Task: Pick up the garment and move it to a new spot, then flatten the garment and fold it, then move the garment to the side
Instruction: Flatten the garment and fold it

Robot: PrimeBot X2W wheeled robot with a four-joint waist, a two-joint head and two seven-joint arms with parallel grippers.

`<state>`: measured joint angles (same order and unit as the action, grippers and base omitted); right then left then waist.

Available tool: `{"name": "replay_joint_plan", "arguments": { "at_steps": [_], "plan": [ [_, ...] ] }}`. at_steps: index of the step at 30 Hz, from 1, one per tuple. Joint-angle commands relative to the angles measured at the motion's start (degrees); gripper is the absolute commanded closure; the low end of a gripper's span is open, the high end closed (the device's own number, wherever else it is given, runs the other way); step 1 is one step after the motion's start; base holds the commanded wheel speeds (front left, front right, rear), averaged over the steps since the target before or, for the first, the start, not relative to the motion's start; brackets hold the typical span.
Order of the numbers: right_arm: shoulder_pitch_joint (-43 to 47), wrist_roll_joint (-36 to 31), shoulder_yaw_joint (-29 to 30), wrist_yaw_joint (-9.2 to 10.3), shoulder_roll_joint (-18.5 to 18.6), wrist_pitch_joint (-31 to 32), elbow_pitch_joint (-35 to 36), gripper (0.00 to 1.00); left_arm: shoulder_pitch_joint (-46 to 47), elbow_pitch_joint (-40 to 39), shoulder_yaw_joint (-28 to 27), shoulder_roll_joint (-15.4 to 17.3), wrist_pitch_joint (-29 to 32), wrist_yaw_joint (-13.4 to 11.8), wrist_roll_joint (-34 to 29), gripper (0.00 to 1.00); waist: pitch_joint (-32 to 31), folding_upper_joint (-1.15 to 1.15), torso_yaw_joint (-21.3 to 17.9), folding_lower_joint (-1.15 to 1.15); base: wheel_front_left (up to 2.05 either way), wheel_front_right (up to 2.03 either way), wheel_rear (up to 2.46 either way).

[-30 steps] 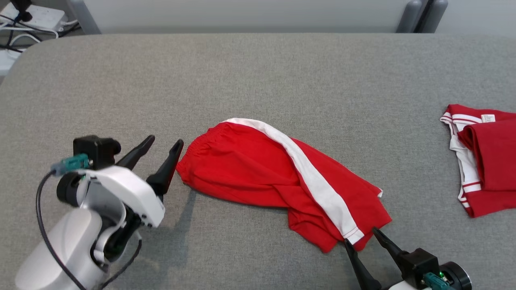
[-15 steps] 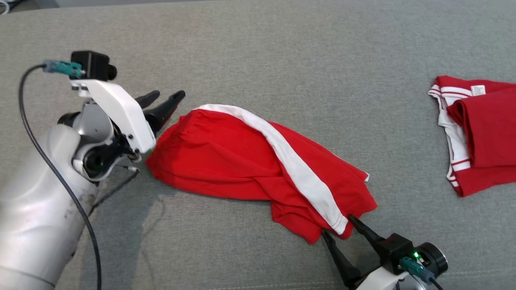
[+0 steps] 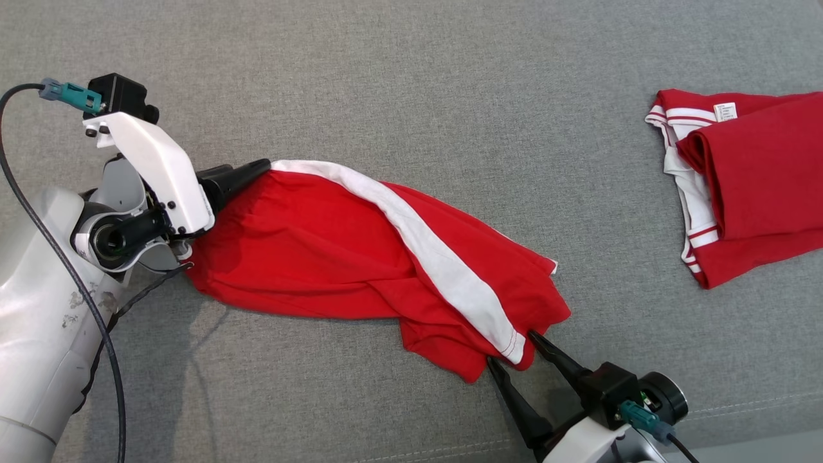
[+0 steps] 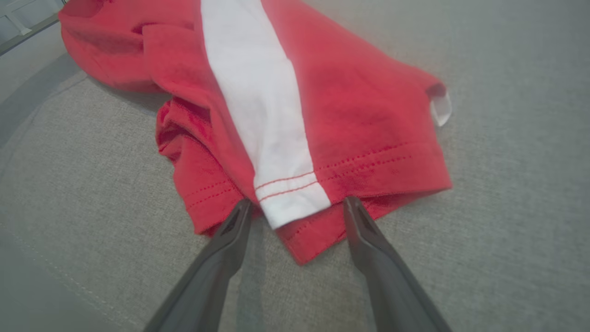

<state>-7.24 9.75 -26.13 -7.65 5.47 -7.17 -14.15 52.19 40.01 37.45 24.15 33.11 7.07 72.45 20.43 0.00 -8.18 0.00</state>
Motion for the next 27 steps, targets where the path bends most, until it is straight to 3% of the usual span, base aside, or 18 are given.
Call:
{"name": "replay_joint_plan", "arguments": {
  "at_steps": [1, 13, 14, 15, 16, 17, 18, 19, 20, 27],
  "plan": [
    [-1.13, 0.54, -1.21, 0.16, -0.27, -1.09, 0.67, 0.00, 2.31, -0.67, -1.80, 2.30, 0.78, 0.41, 1.51, 0.00, 0.11, 0.00, 0.06, 0.00, 0.00, 0.00, 0.00],
    [-2.53, 1.44, -3.55, 0.16, -0.03, -1.27, 0.18, 0.00, 2.37, 0.37, 1.01, 3.66, 1.87, 0.41, 2.77, 0.00, 0.55, 0.00, -0.68, 0.00, 0.00, 0.00, 0.00],
    [-2.52, 1.62, -3.60, 0.16, -0.04, -1.32, 0.20, 0.07, 2.44, 0.37, 1.19, 3.72, 1.82, 0.41, 2.91, 0.00, 0.56, 0.00, -0.71, 0.00, 0.00, 0.00, 0.00],
    [-2.49, 1.75, -3.66, 0.16, -0.04, -1.34, 0.23, 0.23, 2.48, 0.42, 1.40, 3.79, 1.85, 0.41, 3.04, 0.00, 0.55, 0.00, -0.76, 0.00, 0.00, 0.00, 0.00],
    [-2.46, 1.85, -3.63, 0.16, -0.03, -1.36, 0.26, 0.30, 2.54, 0.45, 1.60, 3.87, 1.85, 0.41, 3.14, 0.00, 0.56, 0.00, -0.79, 0.00, 0.00, 0.00, 0.00],
    [-2.47, 1.97, -3.70, 0.16, -0.03, -1.44, 0.33, 0.51, 2.62, 0.37, 1.81, 3.94, 1.82, 0.41, 3.25, 0.20, 0.61, 0.00, -0.84, 0.00, 0.00, 0.00, 0.00],
    [-2.53, 2.10, -3.78, 0.16, 0.00, -1.92, 0.61, 0.57, 2.66, 0.21, 1.98, 4.00, 1.86, 0.41, 3.48, 0.40, 0.66, 0.00, -0.88, 0.00, 0.00, 0.00, 0.00],
    [-2.48, 2.54, -3.79, 0.16, -0.04, -2.08, 0.75, 0.62, 2.70, 0.08, 2.14, 4.08, 1.88, 0.41, 3.70, 0.91, 0.73, 0.00, -0.90, 0.00, 0.00, 0.00, 0.00],
    [-2.56, 2.64, -3.90, 0.16, 0.05, -2.26, 0.96, 1.00, 2.75, -0.06, 2.32, 4.17, 1.82, 0.41, 3.84, 1.00, 0.80, 0.00, -0.91, 0.00, 0.00, 0.00, 0.00],
    [-2.09, 3.82, -3.31, 0.16, 0.82, -3.26, 3.09, 1.00, 3.14, -2.02, 3.82, 5.15, 0.69, 0.41, 4.43, 1.00, 0.99, 0.00, -0.87, 0.00, 0.00, 0.00, 0.00]
  ]
}}
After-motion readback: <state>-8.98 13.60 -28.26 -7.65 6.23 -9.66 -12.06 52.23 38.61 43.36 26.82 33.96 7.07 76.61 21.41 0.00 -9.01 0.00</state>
